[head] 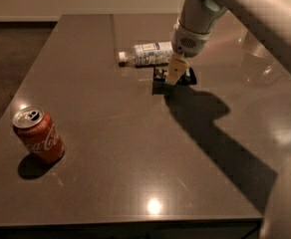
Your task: Move rxbar chocolate near blue plastic bottle
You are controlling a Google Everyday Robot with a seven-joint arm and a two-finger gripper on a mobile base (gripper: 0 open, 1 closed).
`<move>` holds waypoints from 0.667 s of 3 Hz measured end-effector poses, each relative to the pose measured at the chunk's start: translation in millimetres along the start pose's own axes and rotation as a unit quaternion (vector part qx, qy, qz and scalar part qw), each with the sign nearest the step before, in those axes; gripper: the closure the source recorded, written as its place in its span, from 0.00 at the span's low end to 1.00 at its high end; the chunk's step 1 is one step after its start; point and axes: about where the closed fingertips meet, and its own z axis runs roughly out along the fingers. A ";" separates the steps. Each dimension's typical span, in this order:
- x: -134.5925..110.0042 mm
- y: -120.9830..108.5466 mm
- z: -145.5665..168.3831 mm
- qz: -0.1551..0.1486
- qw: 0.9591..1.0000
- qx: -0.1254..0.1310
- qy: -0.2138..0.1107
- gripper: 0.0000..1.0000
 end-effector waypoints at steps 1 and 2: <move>-5.9 -40.0 -2.3 0.033 0.999 0.028 -0.010 1.00; -4.2 -66.2 5.0 0.060 0.997 0.049 -0.006 0.84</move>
Offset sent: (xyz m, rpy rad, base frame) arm 0.0919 -0.0310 -0.0011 -0.0202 -0.0933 -0.2180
